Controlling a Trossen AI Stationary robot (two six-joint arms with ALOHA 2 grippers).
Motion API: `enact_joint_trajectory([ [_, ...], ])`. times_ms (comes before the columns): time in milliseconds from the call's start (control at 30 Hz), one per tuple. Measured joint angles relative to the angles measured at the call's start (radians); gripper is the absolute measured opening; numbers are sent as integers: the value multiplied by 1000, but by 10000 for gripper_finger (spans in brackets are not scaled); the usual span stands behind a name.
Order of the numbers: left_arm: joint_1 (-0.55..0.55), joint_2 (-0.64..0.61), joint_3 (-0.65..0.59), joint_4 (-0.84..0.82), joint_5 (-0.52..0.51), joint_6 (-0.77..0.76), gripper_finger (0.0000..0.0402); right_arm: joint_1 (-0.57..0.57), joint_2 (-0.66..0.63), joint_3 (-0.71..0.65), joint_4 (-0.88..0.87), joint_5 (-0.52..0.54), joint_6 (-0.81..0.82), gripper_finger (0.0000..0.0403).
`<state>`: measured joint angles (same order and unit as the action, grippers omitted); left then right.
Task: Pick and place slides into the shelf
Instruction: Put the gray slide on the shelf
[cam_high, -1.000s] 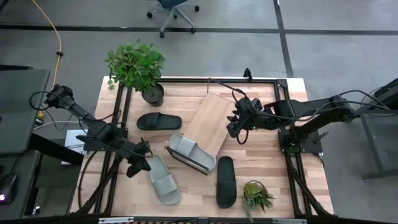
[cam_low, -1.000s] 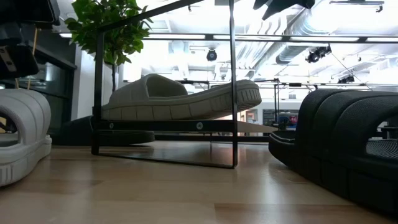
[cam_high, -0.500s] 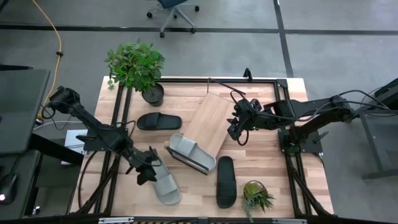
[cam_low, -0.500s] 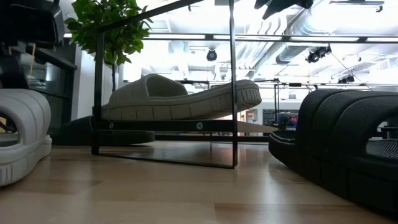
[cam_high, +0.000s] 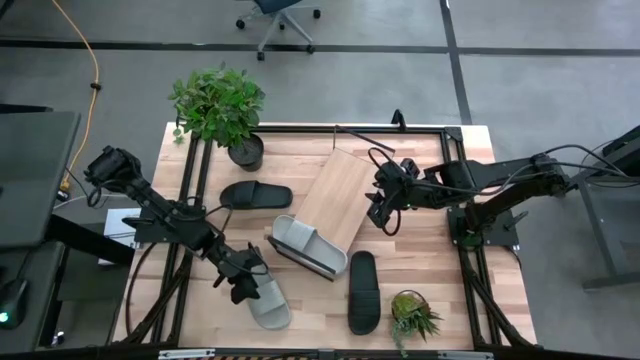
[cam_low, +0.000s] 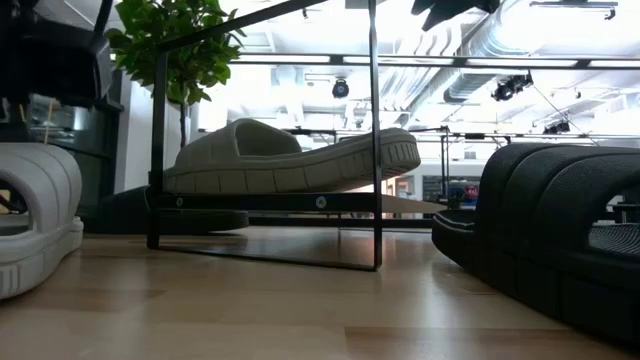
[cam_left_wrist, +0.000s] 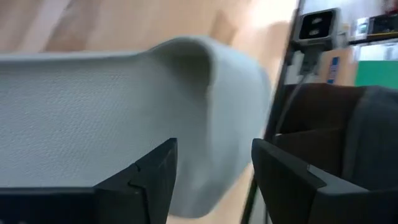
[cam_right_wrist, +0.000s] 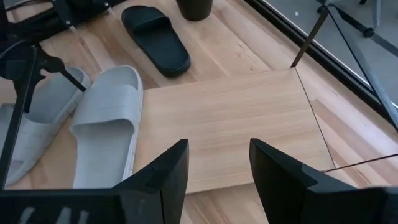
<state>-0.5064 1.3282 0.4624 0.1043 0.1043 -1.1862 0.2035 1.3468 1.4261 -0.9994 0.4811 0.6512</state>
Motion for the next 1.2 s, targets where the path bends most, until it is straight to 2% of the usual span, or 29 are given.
enact_joint_trajectory([
  [267, 0, 38, 1, 84, 12, 12, 193, 0, 0, 0, -6, 1, -5, 160],
  [600, -6, 45, 0, 79, 37, 32, 185, 0, 0, 0, -6, 16, -5, 160],
  [700, -4, 45, 0, 77, 36, 34, 161, 0, 0, 0, -6, 17, -5, 160],
  [1100, -4, 45, 1, 74, 18, 31, 16, 0, 0, 0, -7, 29, -9, 160],
  [1200, -4, 45, 1, 76, 18, 30, 8, 0, 0, 0, -6, 31, -16, 160],
])
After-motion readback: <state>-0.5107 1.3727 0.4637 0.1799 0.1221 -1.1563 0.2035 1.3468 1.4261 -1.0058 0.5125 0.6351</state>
